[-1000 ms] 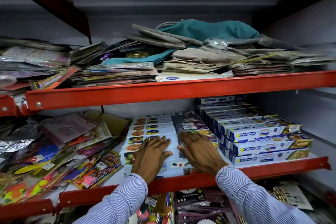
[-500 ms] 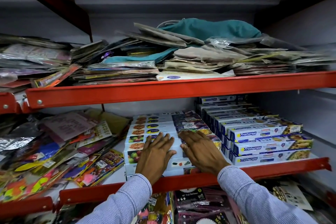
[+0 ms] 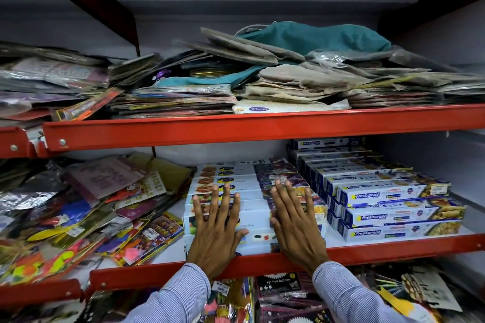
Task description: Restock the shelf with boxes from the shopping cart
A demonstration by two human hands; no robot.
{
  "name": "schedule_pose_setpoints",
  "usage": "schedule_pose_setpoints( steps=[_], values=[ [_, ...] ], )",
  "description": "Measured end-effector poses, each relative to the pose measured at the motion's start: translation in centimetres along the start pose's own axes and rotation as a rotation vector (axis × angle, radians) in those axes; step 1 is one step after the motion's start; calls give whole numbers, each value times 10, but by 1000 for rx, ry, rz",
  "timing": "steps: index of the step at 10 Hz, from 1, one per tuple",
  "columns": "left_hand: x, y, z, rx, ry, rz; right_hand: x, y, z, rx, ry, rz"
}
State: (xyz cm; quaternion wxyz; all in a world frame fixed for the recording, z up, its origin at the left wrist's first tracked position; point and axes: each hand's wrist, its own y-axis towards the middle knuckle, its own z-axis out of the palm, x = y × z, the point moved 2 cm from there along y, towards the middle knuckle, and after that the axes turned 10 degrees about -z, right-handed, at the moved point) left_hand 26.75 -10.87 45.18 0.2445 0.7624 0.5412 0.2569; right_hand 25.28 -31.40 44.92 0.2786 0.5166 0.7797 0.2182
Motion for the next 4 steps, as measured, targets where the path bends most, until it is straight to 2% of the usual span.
schedule_pose_setpoints(
  steps=[4],
  values=[
    [9,-6,-3,-5,18,13,16,-3,-5,-19,16,12]
  ],
)
